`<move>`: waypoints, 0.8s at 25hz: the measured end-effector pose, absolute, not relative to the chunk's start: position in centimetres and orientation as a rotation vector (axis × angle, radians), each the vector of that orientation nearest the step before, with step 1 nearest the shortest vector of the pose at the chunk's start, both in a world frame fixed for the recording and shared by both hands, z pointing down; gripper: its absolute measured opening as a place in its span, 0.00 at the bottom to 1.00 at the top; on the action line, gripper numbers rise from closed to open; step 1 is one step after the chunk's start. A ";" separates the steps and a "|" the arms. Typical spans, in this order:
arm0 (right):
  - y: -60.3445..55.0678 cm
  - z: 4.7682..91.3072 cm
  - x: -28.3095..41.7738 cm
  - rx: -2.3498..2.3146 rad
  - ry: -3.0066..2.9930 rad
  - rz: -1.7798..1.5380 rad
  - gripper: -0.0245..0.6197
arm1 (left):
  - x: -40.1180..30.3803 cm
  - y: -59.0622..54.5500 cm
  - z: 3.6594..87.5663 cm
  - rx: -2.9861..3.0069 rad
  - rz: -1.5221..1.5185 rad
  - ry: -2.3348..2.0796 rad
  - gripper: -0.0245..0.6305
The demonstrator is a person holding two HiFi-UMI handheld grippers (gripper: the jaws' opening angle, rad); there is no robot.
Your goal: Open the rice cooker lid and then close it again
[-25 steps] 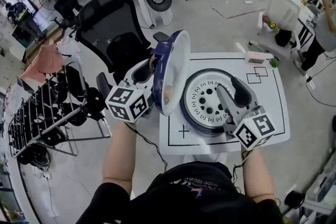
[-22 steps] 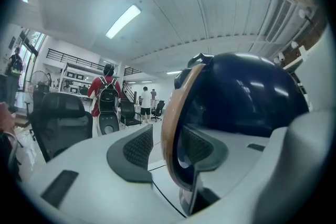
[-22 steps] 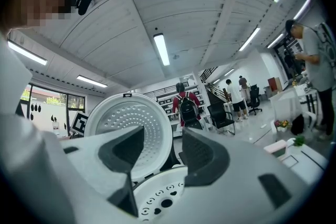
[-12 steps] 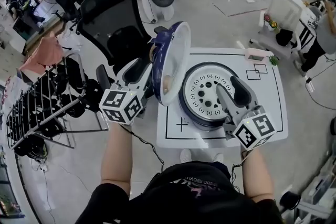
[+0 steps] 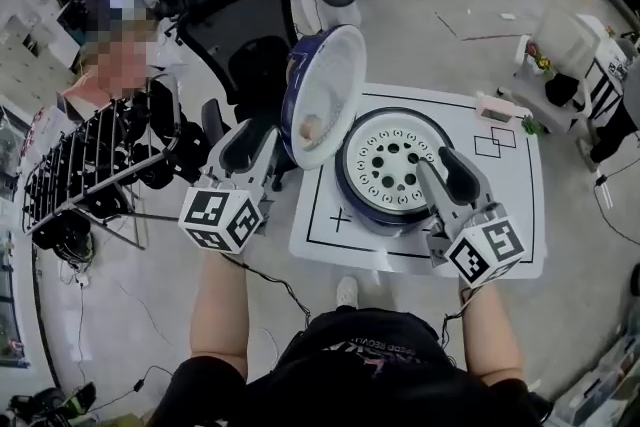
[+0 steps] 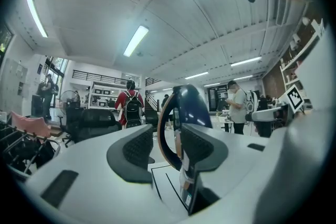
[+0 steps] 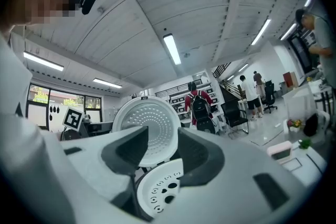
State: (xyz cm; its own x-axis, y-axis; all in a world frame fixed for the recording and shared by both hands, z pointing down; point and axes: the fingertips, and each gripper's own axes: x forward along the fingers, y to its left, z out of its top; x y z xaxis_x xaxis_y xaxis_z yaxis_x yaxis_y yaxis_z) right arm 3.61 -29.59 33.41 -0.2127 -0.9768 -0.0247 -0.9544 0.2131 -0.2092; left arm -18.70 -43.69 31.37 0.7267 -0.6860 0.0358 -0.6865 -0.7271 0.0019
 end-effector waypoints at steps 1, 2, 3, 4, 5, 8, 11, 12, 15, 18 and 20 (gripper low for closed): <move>-29.0 33.3 3.8 -1.855 2.337 -0.222 0.31 | -18.8 -42.7 31.2 2.901 0.051 -1.173 0.30; -28.4 33.2 3.9 -1.840 2.351 -0.221 0.31 | -18.8 -41.7 31.0 2.898 0.052 -1.190 0.30; -27.8 33.2 4.0 -1.825 2.364 -0.219 0.30 | -18.8 -40.5 30.8 2.894 0.051 -1.208 0.29; -27.2 33.1 4.2 -1.812 2.376 -0.215 0.27 | -18.6 -39.4 30.7 2.891 0.047 -1.223 0.29; -26.5 33.0 4.5 -1.803 2.382 -0.211 0.23 | -18.4 -38.2 30.5 2.889 0.043 -1.233 0.28; -24.3 32.9 5.8 -1.791 2.373 -0.209 0.10 | -17.2 -34.5 30.2 2.893 0.050 -1.245 0.23; -21.9 32.9 6.7 -1.775 2.381 -0.208 0.04 | -16.0 -30.8 30.1 2.900 0.064 -1.248 0.17; -21.1 32.9 7.0 -1.766 2.389 -0.205 0.04 | -15.6 -29.6 30.1 2.901 0.065 -1.248 0.14; -18.6 33.1 7.8 -1.738 2.414 -0.202 0.04 | -14.1 -26.1 30.5 2.906 0.078 -1.247 0.08; -16.1 33.6 8.6 -1.721 2.434 -0.215 0.04 | -12.4 -22.9 31.1 2.898 0.088 -1.236 0.04; -14.5 34.0 8.9 -1.712 2.451 -0.224 0.04 | -11.3 -20.6 31.6 2.895 0.100 -1.219 0.04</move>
